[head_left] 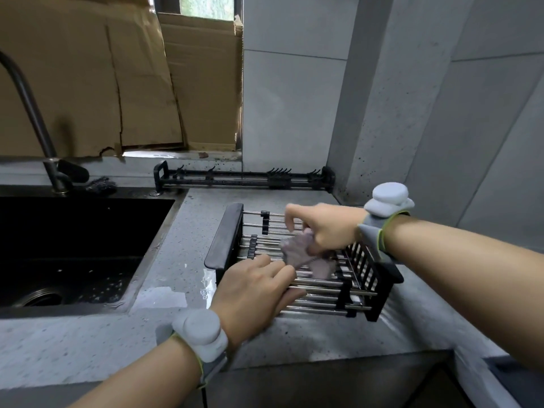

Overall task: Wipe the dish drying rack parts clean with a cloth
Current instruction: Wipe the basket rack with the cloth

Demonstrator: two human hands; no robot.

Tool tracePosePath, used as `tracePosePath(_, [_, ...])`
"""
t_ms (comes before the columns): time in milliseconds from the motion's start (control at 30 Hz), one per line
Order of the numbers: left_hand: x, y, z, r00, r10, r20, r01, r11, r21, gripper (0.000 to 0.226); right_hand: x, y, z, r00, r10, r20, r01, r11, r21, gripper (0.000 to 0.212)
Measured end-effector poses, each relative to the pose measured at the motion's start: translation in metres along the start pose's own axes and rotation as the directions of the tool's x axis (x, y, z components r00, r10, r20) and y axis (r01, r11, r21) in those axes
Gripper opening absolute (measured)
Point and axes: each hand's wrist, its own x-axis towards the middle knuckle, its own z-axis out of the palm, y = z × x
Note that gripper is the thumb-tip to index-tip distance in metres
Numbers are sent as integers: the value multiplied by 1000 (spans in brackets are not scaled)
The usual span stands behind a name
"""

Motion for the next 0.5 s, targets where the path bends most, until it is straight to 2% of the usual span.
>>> tracePosePath(133, [-1, 3, 3, 1000, -9, -23, 9, 1000, -7, 38, 33, -24, 6, 968, -46, -246, 111, 959, 260, 27])
tracePosePath(233, [0, 3, 4, 999, -10, -42, 9, 1000, -6, 38, 53, -41, 28, 944, -108, -312, 207, 929, 306, 19])
tracePosePath(300, [0, 2, 5, 999, -8, -48, 8, 1000, 3, 38, 61, -44, 44, 954, -191, -233, 250, 933, 259, 19])
tracePosePath(400, [-1, 2, 5, 998, 1, -57, 0, 1000, 5, 39, 60, -41, 53, 950, -312, -16, 309, 930, 198, 26])
tracePosePath(500, [-1, 1, 5, 999, 3, -48, -3, 1000, -2, 40, 54, -33, 46, 939, -327, 106, 312, 940, 138, 27])
